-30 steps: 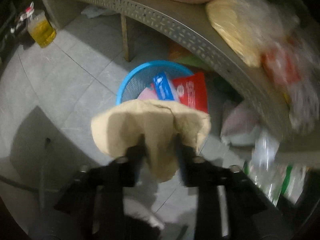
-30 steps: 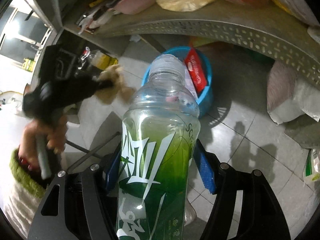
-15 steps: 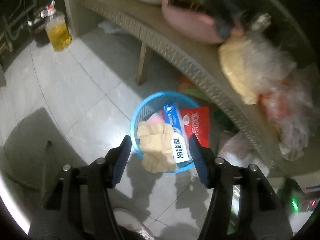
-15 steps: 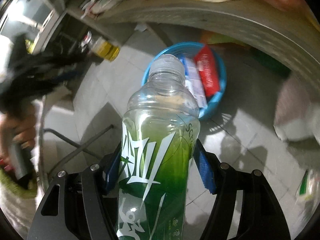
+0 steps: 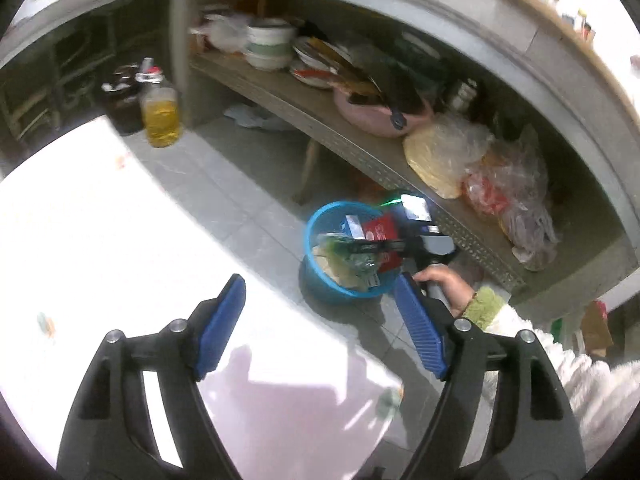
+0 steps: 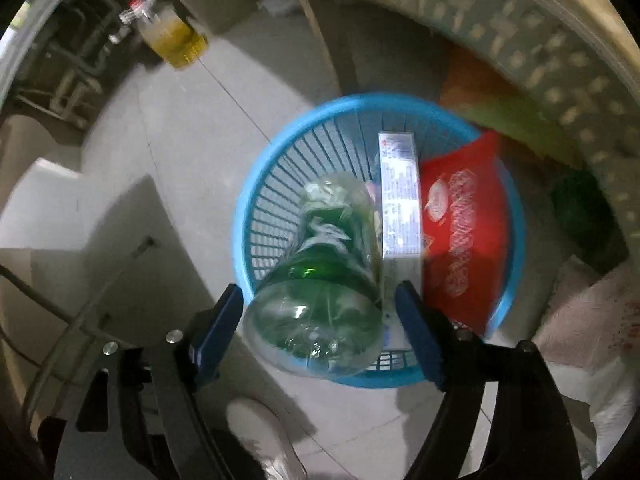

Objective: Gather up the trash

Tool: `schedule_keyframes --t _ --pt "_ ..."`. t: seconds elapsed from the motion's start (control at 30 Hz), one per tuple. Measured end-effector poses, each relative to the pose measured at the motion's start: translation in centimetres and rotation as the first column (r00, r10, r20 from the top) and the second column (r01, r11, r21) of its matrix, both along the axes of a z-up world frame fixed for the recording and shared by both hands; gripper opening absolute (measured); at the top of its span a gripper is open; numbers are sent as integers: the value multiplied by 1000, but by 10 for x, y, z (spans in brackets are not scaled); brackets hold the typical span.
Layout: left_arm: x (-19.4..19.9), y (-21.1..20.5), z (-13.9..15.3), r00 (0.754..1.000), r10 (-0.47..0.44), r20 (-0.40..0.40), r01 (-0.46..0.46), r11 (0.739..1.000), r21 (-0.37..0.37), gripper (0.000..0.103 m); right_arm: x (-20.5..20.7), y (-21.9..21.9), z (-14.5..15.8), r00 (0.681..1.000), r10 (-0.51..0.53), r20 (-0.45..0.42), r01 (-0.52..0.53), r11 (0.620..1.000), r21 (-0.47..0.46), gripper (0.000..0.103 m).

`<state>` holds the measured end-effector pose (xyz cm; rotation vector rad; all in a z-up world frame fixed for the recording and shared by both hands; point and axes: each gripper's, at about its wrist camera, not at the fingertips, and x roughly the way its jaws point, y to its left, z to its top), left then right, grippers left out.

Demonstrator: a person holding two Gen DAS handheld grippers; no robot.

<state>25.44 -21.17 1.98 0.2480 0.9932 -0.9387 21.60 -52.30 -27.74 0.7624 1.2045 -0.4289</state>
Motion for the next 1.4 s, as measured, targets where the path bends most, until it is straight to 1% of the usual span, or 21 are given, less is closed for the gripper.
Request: schedule_keyframes --t 0.03,0.13,0.23,0.43,0.47,0.5,0.53,0.57,0.63,0.67,0.7,0.77,0.83,0.9,1.0,1.03,1.07,1.13,1.23,1.3,1.4 --pt "-5 16 3 1000 15 13 -15 1000 -14 75 -6 2 6 1000 -4 20 4 1000 -2 77" --pt "-16 46 8 997 64 54 -62 997 -38 77 -32 18 34 998 -20 52 25 995 -92 77" --pt "-31 70 9 992 110 58 -104 990 -91 78 -60 36 63 994 -34 107 51 986 -161 77" --pt "-69 99 9 983 163 90 -146 974 -173 86 -130 93 146 967 -10 253 79 961 -265 77" --pt "-76 104 8 979 182 93 -162 969 -186 90 -137 103 157 961 -3 276 82 958 -275 78" --pt "-82 108 7 975 200 95 -179 965 -193 92 -148 118 174 951 12 310 83 953 -290 81" --pt "-90 113 6 968 231 101 -207 957 -201 93 -156 126 185 942 26 334 80 950 -300 87" --pt "-96 116 5 964 245 104 -221 954 -201 94 -169 143 201 929 51 366 74 945 -319 90" --pt "-106 123 3 958 271 98 -248 948 -202 94 -185 169 220 911 92 401 56 938 -342 96" --pt "-112 126 2 954 288 89 -266 943 -201 94 -191 184 229 904 121 411 34 936 -351 96" --pt "-117 130 0 948 305 86 -283 938 -202 94 -195 197 236 902 143 408 15 933 -360 96" --pt "-128 136 -2 930 348 118 -321 926 -197 94 -200 223 247 901 184 392 -19 921 -389 96" --pt "-140 138 -3 904 395 166 -370 915 -163 94 -207 243 257 902 210 377 -31 903 -429 97" --pt "-148 140 -5 880 429 205 -411 903 -124 94 -215 263 269 891 243 383 -33 877 -479 97" --pt "-160 145 -5 822 490 291 -493 867 -70 94 -223 288 286 880 274 388 -11 829 -559 97" --pt "-164 148 -5 802 508 315 -519 853 -55 94 -225 297 289 877 290 383 -10 809 -588 97" --pt "-166 150 -4 790 519 325 -537 843 -42 94 -225 306 291 879 312 360 -20 779 -627 97" --pt "-169 153 -2 786 525 326 -548 836 -25 94 -223 317 294 884 340 322 -48 750 -660 97" --pt "-174 152 0 766 533 358 -575 818 12 94 -223 323 295 891 338 302 -60 749 -660 97" --pt "-180 148 1 757 526 388 -579 815 26 94 -225 325 295 893 340 296 -70 753 -654 97" --pt "-186 144 1 757 508 412 -575 816 51 94 -228 329 295 902 344 261 -84 732 -676 97"
